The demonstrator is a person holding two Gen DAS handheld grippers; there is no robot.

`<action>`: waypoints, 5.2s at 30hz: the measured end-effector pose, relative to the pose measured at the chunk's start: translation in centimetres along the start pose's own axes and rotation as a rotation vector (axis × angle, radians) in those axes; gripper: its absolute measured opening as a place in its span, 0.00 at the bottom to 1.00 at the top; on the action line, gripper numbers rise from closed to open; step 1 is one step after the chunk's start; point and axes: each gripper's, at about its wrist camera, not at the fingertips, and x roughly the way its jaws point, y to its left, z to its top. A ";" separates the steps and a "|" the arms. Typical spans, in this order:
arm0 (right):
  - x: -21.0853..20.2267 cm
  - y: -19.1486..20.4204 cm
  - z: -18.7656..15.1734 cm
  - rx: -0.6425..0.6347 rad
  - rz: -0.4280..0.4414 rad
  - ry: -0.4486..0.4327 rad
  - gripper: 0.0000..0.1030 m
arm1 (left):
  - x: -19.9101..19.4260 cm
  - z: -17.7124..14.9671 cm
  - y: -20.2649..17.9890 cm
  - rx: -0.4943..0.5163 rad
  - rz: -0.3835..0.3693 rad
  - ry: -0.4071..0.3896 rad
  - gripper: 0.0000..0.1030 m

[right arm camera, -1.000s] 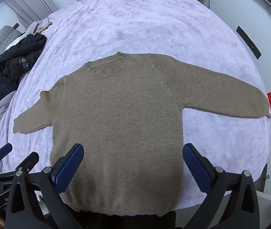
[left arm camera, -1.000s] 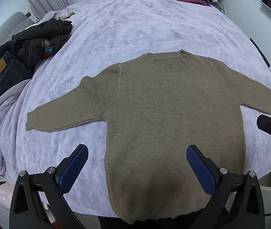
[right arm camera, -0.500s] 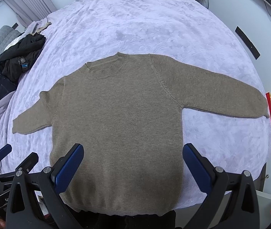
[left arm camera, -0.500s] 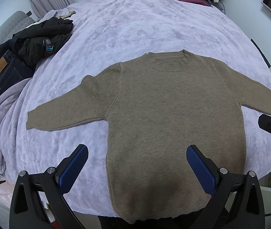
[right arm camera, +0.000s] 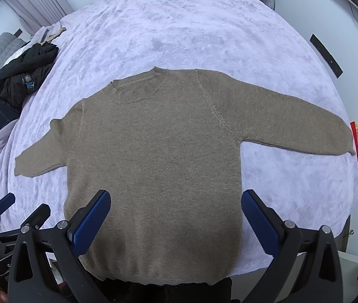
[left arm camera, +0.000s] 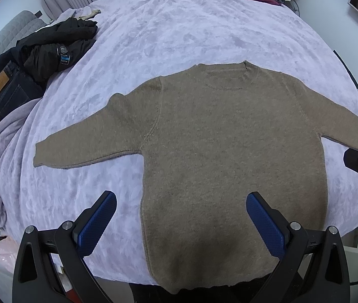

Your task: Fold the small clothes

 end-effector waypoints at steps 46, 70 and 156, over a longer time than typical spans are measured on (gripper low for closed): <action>4.7 1.5 0.0 -0.016 0.016 0.061 1.00 | 6.3 0.1 1.0 -0.065 -0.004 0.114 1.00; 12.5 1.4 -0.1 -0.053 0.020 0.016 1.00 | 14.5 -0.7 2.0 -0.148 -0.025 0.146 1.00; 22.1 26.1 6.7 -0.921 0.090 -0.057 0.87 | 20.4 2.0 10.0 -0.302 0.082 -0.061 0.89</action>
